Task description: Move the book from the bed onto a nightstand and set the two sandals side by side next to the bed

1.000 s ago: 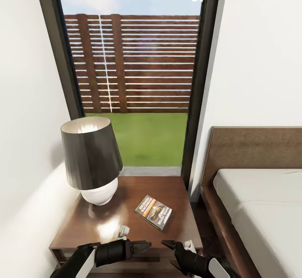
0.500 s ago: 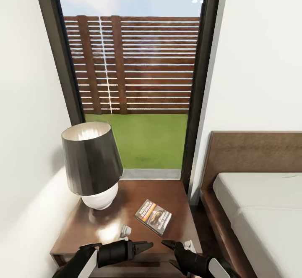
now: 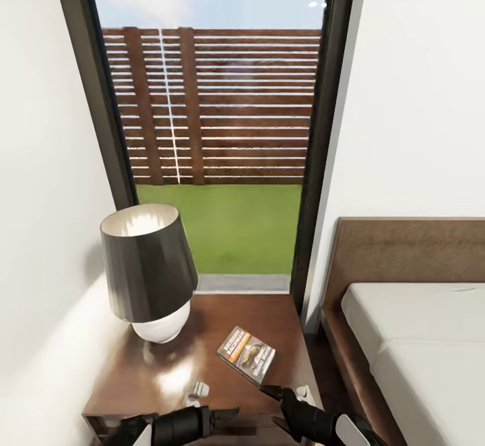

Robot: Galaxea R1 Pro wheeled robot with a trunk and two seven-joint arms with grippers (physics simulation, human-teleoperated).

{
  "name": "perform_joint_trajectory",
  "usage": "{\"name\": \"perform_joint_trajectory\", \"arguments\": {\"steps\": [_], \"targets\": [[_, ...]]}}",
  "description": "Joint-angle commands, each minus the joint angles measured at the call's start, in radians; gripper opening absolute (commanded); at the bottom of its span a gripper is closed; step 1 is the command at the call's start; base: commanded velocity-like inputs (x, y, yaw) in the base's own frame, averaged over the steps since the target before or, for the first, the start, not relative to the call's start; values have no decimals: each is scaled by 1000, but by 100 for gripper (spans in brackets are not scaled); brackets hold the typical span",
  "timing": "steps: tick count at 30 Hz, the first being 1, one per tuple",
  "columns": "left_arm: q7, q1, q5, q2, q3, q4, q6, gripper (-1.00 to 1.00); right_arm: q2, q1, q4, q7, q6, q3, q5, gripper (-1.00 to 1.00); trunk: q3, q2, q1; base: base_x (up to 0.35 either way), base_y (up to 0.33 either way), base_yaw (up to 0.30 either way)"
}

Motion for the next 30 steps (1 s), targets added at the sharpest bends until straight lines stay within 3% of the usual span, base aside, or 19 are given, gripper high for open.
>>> {"name": "perform_joint_trajectory", "arguments": {"steps": [1,3,4,7,9,11,12,15,16,19,20,23,27,30], "targets": [[26,0,11,1,-6,29,-20,100,-4,2,3,1,4,5,-2,100,2,7,-4,0,0,0],[57,0,10,2,-6,63,-65,100,-11,5,6,2,5,5,2,100,9,21,-12,0,0,0],[71,0,10,2,-6,77,-87,100,-27,6,7,5,6,5,3,100,12,28,-16,0,0,0],[99,0,9,3,-6,103,-128,100,-110,9,17,25,9,7,4,100,21,49,-27,0,0,0],[107,1,9,11,-7,110,-138,100,-149,11,56,36,9,8,8,100,27,63,-35,0,0,0],[110,3,9,23,-8,117,-142,100,-165,11,131,40,5,9,30,100,34,77,-42,0,0,0],[112,5,9,28,-9,128,-153,100,-172,12,197,41,1,9,81,100,37,84,-46,0,0,0],[117,5,8,31,-10,155,-195,100,-176,12,239,42,-14,10,177,100,46,105,-58,0,0,0],[121,6,7,31,-9,191,-255,100,-174,12,258,42,-59,10,297,100,49,112,-62,0,0,0],[122,6,7,32,-9,195,-262,100,-172,12,260,42,-68,10,313,100,59,133,-73,0,0,0],[168,6,9,32,-9,197,-267,100,-171,12,261,43,-74,10,320,100,62,140,-77,0,0,0],[195,6,9,32,-9,197,-268,100,-170,12,261,42,-87,10,322,100,71,161,-88,0,0,0],[277,6,9,29,-9,197,-292,100,-170,12,263,42,-195,10,324,100,84,189,-104,0,0,0],[387,7,9,24,-11,209,-371,100,-169,12,270,42,-298,10,323,100,93,210,-115,0,0,0]]}}
